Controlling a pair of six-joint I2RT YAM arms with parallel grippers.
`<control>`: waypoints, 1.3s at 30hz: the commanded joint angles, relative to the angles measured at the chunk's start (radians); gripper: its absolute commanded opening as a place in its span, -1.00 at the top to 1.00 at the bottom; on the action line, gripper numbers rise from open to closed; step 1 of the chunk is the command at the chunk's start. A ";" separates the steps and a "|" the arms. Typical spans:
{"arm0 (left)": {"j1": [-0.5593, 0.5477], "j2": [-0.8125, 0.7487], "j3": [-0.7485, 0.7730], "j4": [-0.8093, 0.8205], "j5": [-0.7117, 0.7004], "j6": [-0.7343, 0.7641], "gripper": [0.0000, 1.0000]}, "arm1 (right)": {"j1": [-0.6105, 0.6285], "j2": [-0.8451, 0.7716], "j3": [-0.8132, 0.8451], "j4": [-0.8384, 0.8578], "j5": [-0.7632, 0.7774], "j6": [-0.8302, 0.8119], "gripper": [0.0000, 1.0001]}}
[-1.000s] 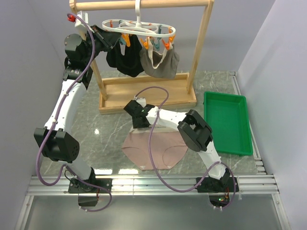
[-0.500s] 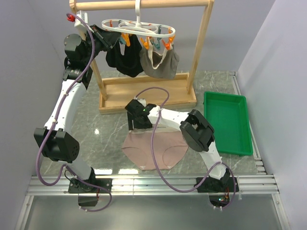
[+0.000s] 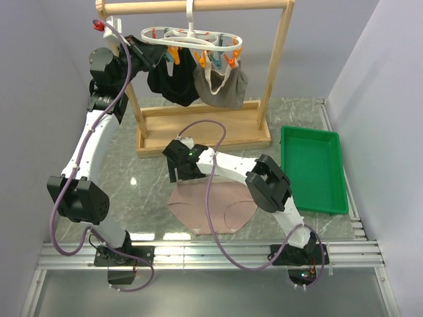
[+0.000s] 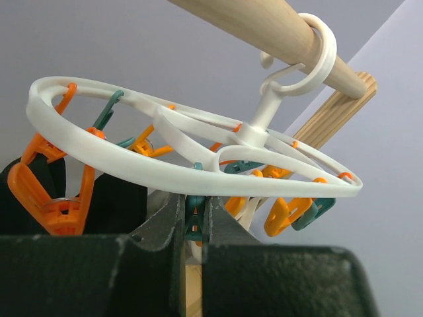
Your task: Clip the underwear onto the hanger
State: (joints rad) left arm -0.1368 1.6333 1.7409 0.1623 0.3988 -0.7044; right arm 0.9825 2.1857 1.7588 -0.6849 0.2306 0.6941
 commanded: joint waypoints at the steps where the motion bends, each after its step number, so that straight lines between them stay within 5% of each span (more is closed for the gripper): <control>1: 0.008 -0.050 -0.006 0.059 0.012 -0.018 0.99 | -0.011 0.039 0.067 -0.011 0.055 0.021 -0.83; 14: 0.026 -0.052 -0.006 0.069 0.018 -0.027 0.99 | -0.010 0.091 -0.001 -0.010 0.056 0.044 -0.85; 20: 0.036 -0.053 -0.001 0.071 0.020 -0.027 0.99 | -0.027 0.149 -0.088 -0.002 0.044 0.028 -0.62; 28: 0.042 -0.053 -0.006 0.074 0.023 -0.032 0.99 | -0.048 0.164 -0.139 0.010 -0.020 0.004 -0.02; 35: 0.045 -0.049 -0.003 0.071 0.031 -0.033 0.99 | -0.047 0.138 -0.110 0.019 -0.028 -0.034 0.90; 39: 0.045 -0.049 -0.006 0.068 0.035 -0.035 0.99 | -0.062 0.094 -0.123 0.086 -0.020 -0.080 1.00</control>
State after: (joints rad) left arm -0.1097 1.6314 1.7367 0.1970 0.4294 -0.7238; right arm 0.9318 2.2189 1.7012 -0.5926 0.2462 0.6479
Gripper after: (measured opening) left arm 0.090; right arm 0.054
